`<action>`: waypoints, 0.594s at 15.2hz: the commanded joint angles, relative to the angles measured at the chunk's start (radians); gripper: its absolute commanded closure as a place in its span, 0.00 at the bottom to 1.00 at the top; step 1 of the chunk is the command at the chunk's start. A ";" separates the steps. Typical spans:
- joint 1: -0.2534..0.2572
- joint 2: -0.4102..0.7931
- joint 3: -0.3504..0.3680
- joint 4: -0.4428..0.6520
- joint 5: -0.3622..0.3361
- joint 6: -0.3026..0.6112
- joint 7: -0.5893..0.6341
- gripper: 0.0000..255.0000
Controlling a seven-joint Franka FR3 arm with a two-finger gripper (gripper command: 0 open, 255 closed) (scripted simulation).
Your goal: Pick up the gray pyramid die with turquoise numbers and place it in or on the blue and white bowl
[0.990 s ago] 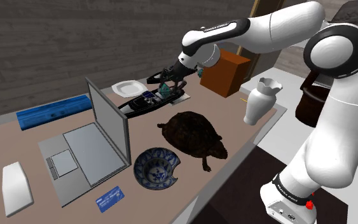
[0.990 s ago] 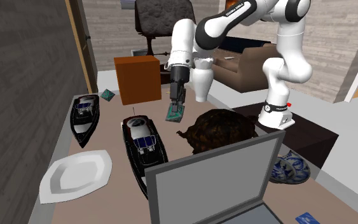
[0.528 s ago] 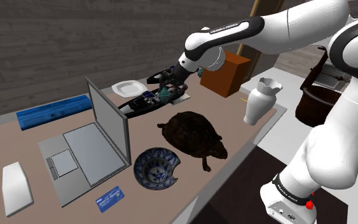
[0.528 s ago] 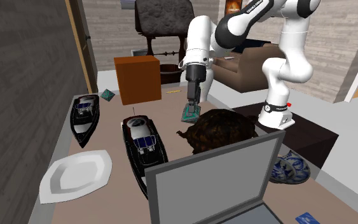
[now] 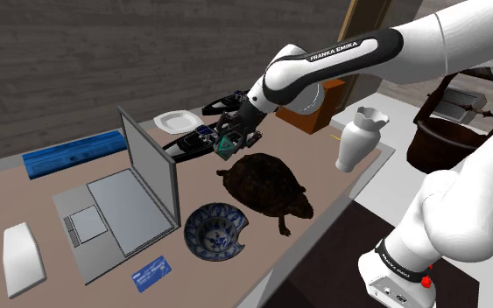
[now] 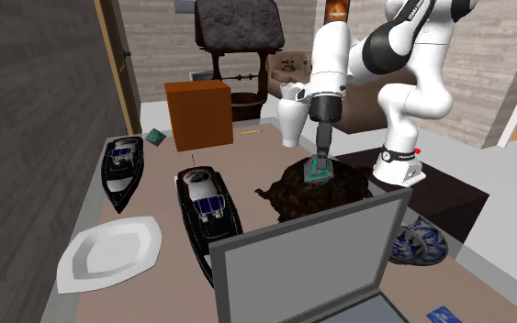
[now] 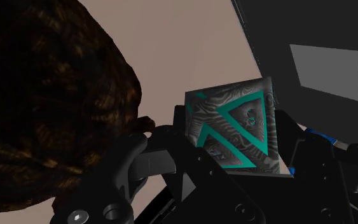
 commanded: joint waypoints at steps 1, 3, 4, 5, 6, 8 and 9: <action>0.021 -0.036 0.026 -0.045 -0.003 0.029 0.043 1.00; 0.042 -0.072 0.055 -0.088 -0.006 0.054 0.089 1.00; 0.052 -0.089 0.070 -0.108 -0.008 0.066 0.113 1.00; 0.062 -0.105 0.086 -0.126 -0.010 0.077 0.138 1.00; 0.071 -0.121 0.103 -0.144 -0.012 0.088 0.163 1.00; 0.089 -0.150 0.139 -0.175 -0.017 0.109 0.216 1.00; 0.098 -0.163 0.158 -0.189 -0.020 0.119 0.244 1.00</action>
